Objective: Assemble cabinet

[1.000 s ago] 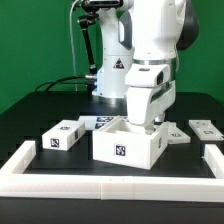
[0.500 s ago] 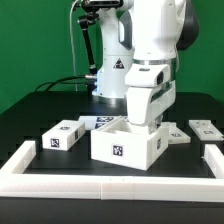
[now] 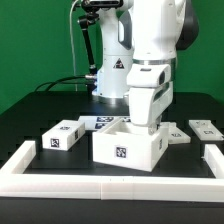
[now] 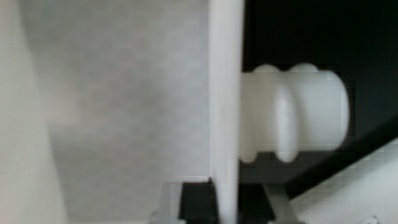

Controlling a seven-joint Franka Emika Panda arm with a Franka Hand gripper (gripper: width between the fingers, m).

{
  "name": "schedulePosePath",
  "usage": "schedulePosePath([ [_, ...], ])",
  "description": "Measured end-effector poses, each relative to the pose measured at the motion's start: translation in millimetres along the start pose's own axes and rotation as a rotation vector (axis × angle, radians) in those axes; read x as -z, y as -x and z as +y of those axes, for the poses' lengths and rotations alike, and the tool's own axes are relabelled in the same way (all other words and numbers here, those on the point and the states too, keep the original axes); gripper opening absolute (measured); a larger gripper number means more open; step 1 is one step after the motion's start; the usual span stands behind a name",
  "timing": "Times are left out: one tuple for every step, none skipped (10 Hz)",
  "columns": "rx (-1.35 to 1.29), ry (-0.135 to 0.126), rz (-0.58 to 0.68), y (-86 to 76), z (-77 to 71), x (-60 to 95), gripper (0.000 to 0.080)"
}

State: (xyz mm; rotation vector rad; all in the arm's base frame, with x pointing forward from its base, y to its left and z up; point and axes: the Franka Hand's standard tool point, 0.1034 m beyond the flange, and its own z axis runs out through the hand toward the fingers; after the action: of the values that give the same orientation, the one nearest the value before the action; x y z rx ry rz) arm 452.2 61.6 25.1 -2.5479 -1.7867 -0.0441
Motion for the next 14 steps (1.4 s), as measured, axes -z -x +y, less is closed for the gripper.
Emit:
schedulePosePath([
  [0.068, -0.006, -0.003, -1.8, 8.9, -0.1, 0.0034],
  [0.120, -0.006, -0.006, -5.6, 15.2, -0.2, 0.0034],
  [0.176, 0.004, -0.010, -12.4, 20.3, -0.7, 0.0034],
  [0.215, 0.008, -0.018, -18.7, 22.2, -0.5, 0.0034],
  [0.211, 0.007, -0.018, -17.5, 21.9, -0.9, 0.0034],
  [0.210, 0.007, -0.018, -17.0, 22.3, -0.8, 0.0034],
  [0.210, 0.007, -0.018, -17.0, 22.3, -0.7, 0.0034],
  [0.226, 0.009, -0.018, -21.2, 23.3, -1.1, 0.0034],
  [0.253, 0.015, -0.011, -33.7, 27.2, -1.3, 0.0034],
  [0.264, 0.002, -0.015, -42.7, 30.1, -1.5, 0.0034],
  [0.271, -0.001, -0.012, -52.5, 35.3, -1.7, 0.0034],
  [0.279, 0.004, -0.007, -60.7, 39.3, -1.8, 0.0034],
  [0.283, 0.008, -0.001, -66.7, 42.2, -2.2, 0.0034],
  [0.286, 0.012, 0.004, -72.4, 46.2, -2.3, 0.0034],
])
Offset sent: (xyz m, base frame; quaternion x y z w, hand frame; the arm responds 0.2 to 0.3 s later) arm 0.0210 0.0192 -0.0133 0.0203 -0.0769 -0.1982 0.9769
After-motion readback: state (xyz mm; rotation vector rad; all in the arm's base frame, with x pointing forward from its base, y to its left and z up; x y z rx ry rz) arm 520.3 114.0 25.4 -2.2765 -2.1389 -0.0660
